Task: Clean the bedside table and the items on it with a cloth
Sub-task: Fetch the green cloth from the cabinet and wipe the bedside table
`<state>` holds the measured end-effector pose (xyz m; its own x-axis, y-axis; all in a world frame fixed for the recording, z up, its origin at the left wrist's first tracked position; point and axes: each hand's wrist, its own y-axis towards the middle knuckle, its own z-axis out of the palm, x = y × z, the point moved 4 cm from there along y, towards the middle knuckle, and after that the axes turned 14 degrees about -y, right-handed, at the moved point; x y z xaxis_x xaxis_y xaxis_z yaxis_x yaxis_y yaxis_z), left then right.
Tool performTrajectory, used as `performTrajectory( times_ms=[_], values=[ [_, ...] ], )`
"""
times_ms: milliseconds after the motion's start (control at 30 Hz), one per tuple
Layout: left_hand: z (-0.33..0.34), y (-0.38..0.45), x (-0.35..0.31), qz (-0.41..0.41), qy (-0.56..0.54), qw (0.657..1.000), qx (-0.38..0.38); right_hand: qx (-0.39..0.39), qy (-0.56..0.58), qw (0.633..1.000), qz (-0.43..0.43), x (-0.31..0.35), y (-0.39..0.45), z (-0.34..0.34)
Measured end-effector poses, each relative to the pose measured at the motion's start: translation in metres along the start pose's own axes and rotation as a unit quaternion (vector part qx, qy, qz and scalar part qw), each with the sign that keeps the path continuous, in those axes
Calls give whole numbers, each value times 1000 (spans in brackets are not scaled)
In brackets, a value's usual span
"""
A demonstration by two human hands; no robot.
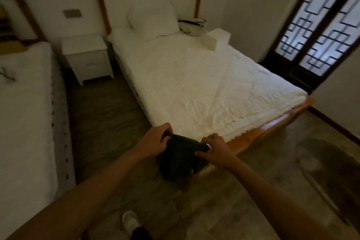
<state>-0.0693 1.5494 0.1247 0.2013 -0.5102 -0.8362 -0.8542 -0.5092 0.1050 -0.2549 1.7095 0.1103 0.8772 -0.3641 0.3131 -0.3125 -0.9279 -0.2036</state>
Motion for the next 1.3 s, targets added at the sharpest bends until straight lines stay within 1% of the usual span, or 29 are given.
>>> performTrajectory(
  times_ms=[100,133,167,233,300,367,433,567,700,767,833,1000,1100,1133,1167,1233,1300],
  values=[
    [-59,18,45,-28,-29,998,-51,47,47,997,-48,41,77,3],
    [-76,24,57,-32,-32,997,-55,56,51,995,-59,53,96,3],
    [-108,34,78,-41,-36,996,-69,66,44,994,-74,75,135,4],
    [-144,44,95,-44,-29,996,-77,78,19,993,-91,99,173,-1],
    [-193,52,124,-60,-27,993,-100,93,-3,989,-116,130,223,-9],
    [-240,59,152,-77,-28,990,-119,87,-8,988,-131,160,272,-18],
    [-290,68,183,-100,-28,985,-138,65,2,988,-143,192,321,-26],
    [-368,83,228,-135,-40,974,-176,39,22,985,-167,247,403,-33],
    [-430,105,270,-174,-59,960,-213,33,59,978,-197,293,479,-38],
    [-459,121,295,-184,-64,954,-229,39,57,974,-214,313,522,-37],
    [-483,136,316,-193,-54,950,-238,45,47,972,-224,328,561,-36],
    [-556,196,389,-223,-31,941,-253,66,26,965,-254,363,696,-34],
    [-598,230,423,-260,-25,932,-252,76,15,961,-265,386,773,-41],
    [-604,234,429,-269,-18,932,-243,79,5,960,-269,389,784,-41],
    [-632,261,451,-286,-24,926,-244,90,2,959,-267,399,830,-47],
    [-653,279,467,-299,-33,922,-243,98,-11,954,-283,412,861,-51],
    [-676,298,482,-294,-31,923,-247,89,-12,953,-290,424,896,-59]
  ],
)
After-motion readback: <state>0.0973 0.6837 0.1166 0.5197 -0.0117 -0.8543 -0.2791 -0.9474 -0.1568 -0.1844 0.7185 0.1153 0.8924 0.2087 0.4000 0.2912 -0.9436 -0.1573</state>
